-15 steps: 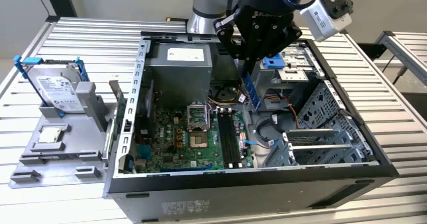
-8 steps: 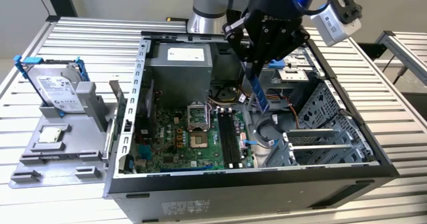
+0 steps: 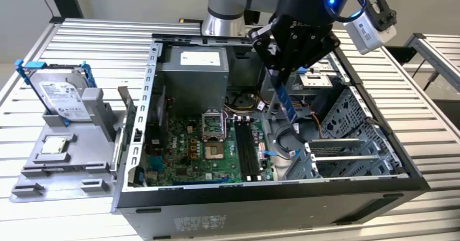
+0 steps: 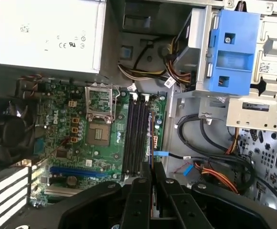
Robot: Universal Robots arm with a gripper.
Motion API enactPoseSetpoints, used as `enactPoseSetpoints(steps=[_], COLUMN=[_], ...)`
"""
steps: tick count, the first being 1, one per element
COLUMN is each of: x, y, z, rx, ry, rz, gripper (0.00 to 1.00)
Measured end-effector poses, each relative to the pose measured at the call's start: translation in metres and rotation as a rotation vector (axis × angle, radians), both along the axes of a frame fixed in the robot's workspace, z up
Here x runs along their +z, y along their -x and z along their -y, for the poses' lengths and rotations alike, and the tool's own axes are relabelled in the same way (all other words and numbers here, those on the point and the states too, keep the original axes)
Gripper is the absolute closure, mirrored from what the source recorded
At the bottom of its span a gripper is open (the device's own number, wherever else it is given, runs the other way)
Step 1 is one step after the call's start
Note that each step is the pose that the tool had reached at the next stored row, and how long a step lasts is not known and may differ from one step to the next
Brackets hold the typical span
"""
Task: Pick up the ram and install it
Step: 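Insert the ram into the slot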
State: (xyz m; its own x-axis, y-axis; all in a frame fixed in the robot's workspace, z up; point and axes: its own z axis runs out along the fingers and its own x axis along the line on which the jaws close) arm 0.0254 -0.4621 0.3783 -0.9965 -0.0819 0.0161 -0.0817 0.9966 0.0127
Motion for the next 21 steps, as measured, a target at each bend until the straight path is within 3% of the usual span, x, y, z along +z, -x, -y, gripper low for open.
enactPoseSetpoints(steps=[8,21], x=[-0.0036,-0.0040], y=[-0.0042,-0.0043], z=[0.0000,0.0000], rx=[0.000,0.000], ry=[0.0002,0.0001], rz=[-0.0001,0.0000], gripper=[1.00,1.00])
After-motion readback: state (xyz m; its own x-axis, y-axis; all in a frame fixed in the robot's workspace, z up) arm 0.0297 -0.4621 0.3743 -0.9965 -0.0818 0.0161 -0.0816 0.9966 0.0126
